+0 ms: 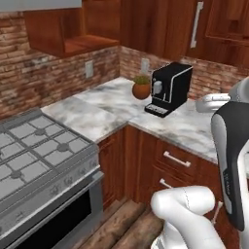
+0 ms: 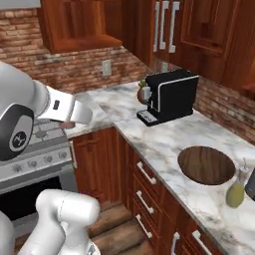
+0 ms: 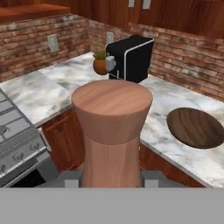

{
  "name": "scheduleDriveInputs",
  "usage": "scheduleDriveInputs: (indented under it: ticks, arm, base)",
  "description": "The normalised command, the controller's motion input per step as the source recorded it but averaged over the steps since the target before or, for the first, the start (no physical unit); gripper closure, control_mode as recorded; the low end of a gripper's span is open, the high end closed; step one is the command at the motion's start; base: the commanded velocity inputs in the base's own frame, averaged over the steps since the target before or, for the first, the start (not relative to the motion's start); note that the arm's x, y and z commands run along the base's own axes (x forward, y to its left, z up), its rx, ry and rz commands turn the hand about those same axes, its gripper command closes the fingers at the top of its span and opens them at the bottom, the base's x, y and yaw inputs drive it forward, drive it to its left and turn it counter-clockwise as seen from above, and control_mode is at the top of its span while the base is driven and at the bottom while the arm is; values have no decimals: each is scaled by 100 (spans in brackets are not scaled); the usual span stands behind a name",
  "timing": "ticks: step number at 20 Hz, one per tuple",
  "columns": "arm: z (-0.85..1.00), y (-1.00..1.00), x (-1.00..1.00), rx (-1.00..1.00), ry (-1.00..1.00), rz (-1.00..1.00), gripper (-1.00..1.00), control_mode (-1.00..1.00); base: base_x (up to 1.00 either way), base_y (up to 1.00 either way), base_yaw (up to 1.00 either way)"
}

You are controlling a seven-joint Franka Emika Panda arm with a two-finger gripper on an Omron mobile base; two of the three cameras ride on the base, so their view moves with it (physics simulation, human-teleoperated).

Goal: Retrieve the bottle and the shaker from the cabinet and place them next to the mixing bowl on the counter. Then add garlic from the fridge to the mixing bowl.

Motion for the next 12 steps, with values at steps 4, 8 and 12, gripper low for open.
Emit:
scheduleDriveInputs:
  ticks: [4,8,12]
  arm:
    - [0,0,0,0,0,0,100,100]
    - [0,0,0,0,0,0,100,100]
    - [0,0,0,0,0,0,100,100]
  base:
    - [-45,-3,-82]
    - [-36,0,-89]
    - [-12,0,-80]
